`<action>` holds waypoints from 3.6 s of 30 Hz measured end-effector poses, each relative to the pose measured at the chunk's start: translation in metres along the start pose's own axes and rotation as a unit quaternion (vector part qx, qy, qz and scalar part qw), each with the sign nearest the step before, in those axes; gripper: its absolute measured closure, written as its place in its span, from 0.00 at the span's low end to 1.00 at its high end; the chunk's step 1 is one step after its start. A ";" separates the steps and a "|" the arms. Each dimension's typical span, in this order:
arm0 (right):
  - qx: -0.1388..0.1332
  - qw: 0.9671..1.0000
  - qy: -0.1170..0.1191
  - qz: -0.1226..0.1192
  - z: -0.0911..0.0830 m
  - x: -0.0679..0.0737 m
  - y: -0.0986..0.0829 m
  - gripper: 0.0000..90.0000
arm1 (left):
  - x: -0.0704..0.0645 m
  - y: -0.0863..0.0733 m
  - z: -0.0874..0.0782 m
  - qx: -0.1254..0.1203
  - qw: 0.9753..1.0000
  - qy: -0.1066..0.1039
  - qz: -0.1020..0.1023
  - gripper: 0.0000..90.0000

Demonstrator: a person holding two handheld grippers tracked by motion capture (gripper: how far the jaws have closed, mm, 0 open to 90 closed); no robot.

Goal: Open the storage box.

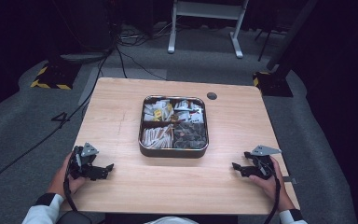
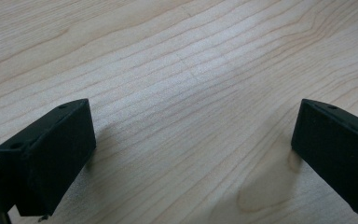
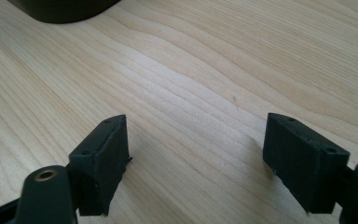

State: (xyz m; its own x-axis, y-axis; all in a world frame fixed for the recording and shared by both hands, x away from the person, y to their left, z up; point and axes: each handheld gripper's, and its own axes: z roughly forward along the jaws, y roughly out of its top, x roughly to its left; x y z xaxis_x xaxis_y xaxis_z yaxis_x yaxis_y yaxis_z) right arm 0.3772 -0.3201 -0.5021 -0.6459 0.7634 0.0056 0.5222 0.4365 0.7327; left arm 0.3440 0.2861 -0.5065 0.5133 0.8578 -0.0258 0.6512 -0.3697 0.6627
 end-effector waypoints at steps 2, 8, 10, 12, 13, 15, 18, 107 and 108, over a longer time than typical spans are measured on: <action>-0.004 1.000 -0.007 -0.002 0.000 0.001 -0.001 0.24 | 0.000 0.000 0.000 0.000 1.000 0.001 -0.001 0.00; -0.007 1.000 -0.011 -0.001 0.001 0.002 -0.002 0.23 | 0.000 0.000 0.000 0.000 1.000 -0.001 0.000 0.00; -0.007 1.000 -0.010 -0.001 0.001 0.002 -0.002 0.23 | 0.001 0.000 0.000 -0.001 1.000 -0.003 0.003 0.00; -0.006 1.000 -0.009 -0.002 0.001 0.001 -0.002 0.23 | 0.002 0.000 0.000 0.001 1.000 -0.006 0.006 0.00; -0.007 1.000 -0.008 -0.003 0.001 0.000 -0.002 0.23 | 0.003 0.000 0.000 0.000 1.000 -0.007 0.009 0.00; -0.006 1.000 -0.007 -0.003 0.001 0.000 -0.002 0.23 | 0.004 0.000 0.000 0.000 1.000 -0.010 0.014 0.00; -0.006 1.000 -0.010 -0.002 0.001 -0.001 -0.002 0.23 | 0.006 0.001 0.001 0.002 1.000 -0.019 0.023 0.00; -0.050 0.996 0.013 -0.066 0.020 0.015 0.126 0.28 | 0.006 0.000 0.000 0.001 0.999 -0.026 0.035 0.00; -0.050 0.996 0.013 -0.066 0.020 0.015 0.126 0.28 | 0.006 0.000 0.000 0.001 0.999 -0.026 0.035 0.00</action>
State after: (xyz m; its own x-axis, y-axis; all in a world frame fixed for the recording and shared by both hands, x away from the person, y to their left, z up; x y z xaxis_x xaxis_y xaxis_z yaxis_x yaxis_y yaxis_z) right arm 0.4447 -0.2441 -0.4237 -0.7210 0.6884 -0.0788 0.3742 0.4826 0.7919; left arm 0.3473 0.2906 -0.5064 0.5851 0.8108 -0.0181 0.6147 -0.4288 0.6621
